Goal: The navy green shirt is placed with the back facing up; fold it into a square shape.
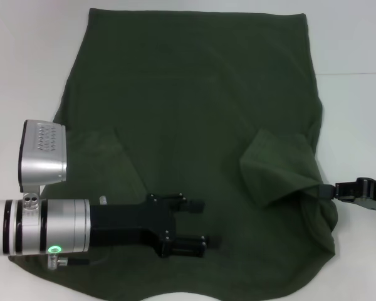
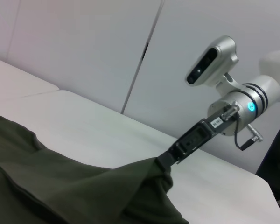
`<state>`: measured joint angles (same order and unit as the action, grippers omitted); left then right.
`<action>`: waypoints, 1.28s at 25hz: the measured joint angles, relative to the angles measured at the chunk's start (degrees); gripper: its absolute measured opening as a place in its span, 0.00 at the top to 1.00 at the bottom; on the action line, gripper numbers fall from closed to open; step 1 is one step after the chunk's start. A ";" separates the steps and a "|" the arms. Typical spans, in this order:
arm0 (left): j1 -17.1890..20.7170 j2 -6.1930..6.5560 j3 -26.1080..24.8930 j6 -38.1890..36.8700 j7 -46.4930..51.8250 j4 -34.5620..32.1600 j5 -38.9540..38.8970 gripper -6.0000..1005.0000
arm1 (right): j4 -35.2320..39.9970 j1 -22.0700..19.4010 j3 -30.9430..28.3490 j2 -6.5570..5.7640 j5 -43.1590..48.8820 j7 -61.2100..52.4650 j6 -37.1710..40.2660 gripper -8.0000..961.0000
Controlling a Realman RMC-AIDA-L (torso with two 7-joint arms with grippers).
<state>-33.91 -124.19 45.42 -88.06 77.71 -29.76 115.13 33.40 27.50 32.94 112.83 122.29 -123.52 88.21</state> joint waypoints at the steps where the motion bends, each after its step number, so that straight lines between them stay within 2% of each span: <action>1: -0.01 0.00 -0.15 0.00 0.19 0.10 0.00 0.16 | 0.04 -0.23 -0.28 -0.10 0.00 0.06 0.41 0.99; 16: -0.05 0.00 -0.16 -0.01 1.35 0.15 -0.66 0.16 | 2.12 -3.40 -2.05 -0.81 0.04 -0.13 1.04 0.99; 21: -0.10 0.00 -0.16 -0.01 1.39 0.14 -0.66 0.16 | 3.59 -4.45 -4.23 -1.02 0.23 -0.34 1.23 0.99; 32: -0.10 0.00 -0.17 -0.01 1.39 0.14 -0.71 0.16 | 3.77 -4.80 -4.42 -1.42 0.36 -0.26 1.04 0.99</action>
<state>-34.01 -124.19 45.26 -88.07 79.11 -29.62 114.41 37.18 22.70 28.52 111.42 122.65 -123.78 89.25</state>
